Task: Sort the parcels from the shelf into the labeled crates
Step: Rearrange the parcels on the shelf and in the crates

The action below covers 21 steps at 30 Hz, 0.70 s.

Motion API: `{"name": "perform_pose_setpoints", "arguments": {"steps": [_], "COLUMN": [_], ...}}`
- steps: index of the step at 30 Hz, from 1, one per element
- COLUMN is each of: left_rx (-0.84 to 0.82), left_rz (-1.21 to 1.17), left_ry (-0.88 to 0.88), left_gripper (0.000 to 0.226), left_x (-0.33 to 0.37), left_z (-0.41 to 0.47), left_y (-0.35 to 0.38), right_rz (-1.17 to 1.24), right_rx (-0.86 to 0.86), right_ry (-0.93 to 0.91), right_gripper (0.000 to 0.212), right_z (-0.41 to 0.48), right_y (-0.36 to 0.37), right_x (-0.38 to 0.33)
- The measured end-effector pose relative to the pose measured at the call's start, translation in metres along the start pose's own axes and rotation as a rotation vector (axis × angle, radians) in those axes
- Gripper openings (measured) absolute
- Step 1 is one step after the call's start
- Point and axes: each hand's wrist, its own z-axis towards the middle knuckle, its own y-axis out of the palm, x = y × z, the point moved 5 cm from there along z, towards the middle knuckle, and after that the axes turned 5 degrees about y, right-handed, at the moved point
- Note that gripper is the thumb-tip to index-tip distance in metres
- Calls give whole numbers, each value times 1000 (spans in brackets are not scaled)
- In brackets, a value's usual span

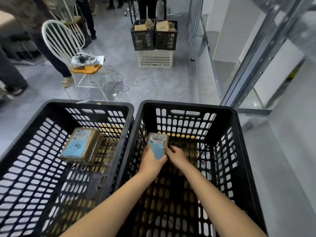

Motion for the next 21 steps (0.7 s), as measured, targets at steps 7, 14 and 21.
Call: {"name": "perform_pose_setpoints", "arguments": {"steps": [7,14,21], "left_rx": [-104,-141,-167], "left_rz": [91,255,215], "left_ry": [204,441,581], "left_gripper": [76,63,67], "left_x": [48,81,87], "left_z": [-29,-58,-88], "left_y": [-22,-64,-104], "right_rz": [-161,-388,-489], "right_rx": [113,207,320], "right_ry": [-128,-245,-294], "right_gripper": [43,32,41], "right_z": [-44,-115,-186], "right_y": [-51,-94,-78], "right_x": [-24,-51,-66]}}
